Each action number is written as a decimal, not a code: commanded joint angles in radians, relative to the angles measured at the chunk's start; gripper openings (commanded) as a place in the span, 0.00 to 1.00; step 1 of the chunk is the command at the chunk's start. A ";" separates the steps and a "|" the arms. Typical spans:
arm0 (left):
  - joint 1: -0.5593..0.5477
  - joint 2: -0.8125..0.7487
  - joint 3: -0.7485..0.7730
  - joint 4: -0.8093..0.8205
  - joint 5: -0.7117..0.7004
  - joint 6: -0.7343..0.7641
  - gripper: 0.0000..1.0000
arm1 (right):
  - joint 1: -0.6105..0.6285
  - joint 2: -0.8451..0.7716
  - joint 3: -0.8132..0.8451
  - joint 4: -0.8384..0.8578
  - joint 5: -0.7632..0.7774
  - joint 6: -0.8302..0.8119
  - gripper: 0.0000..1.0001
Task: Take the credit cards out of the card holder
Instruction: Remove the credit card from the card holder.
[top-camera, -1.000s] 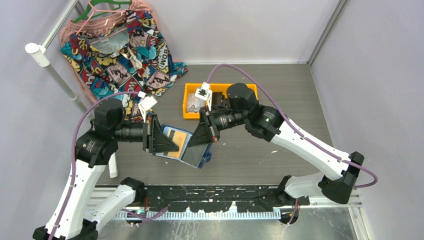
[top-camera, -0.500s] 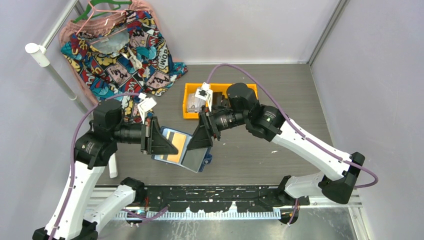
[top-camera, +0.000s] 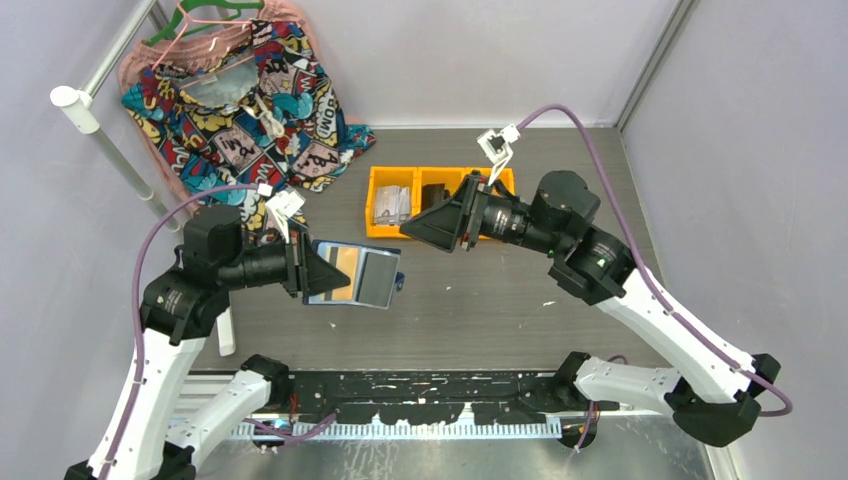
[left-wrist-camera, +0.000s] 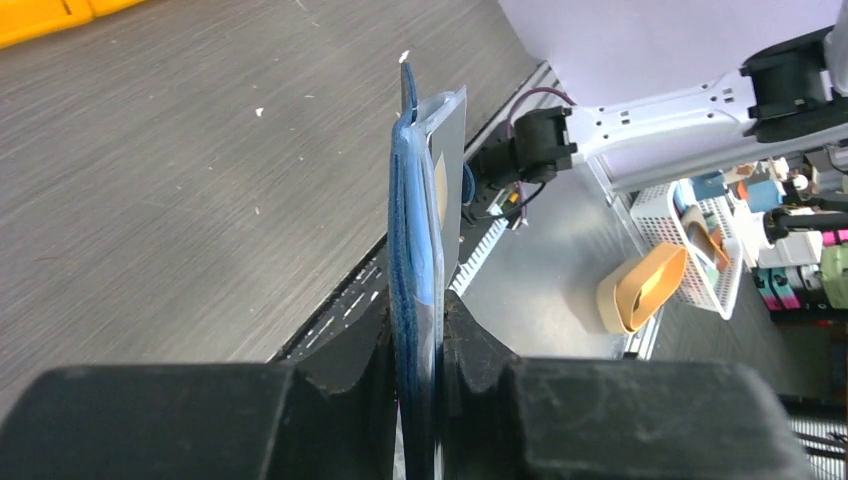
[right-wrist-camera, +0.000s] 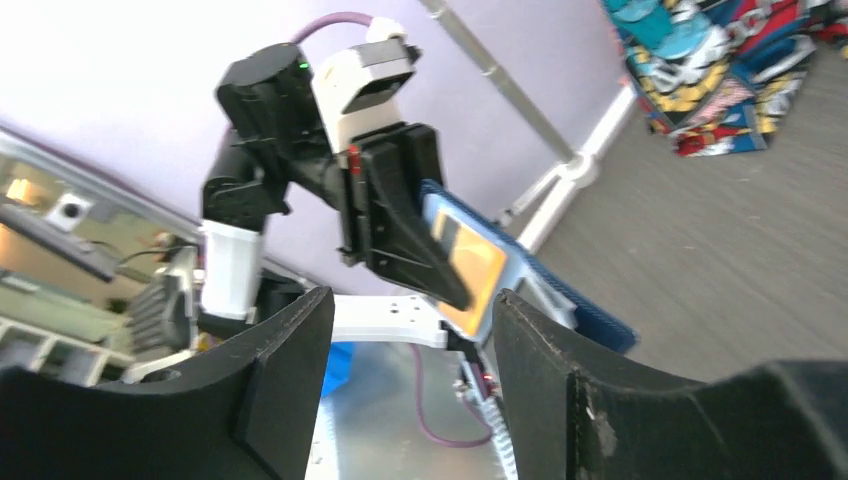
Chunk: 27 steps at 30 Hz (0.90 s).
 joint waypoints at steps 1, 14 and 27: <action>0.001 -0.004 0.038 0.020 -0.061 0.027 0.00 | 0.038 0.072 -0.105 0.285 -0.095 0.205 0.63; 0.001 0.021 0.051 0.056 0.054 -0.024 0.00 | 0.090 0.205 -0.228 0.537 -0.134 0.329 0.59; 0.001 0.030 0.057 0.134 0.156 -0.115 0.06 | 0.137 0.243 -0.213 0.479 -0.046 0.289 0.54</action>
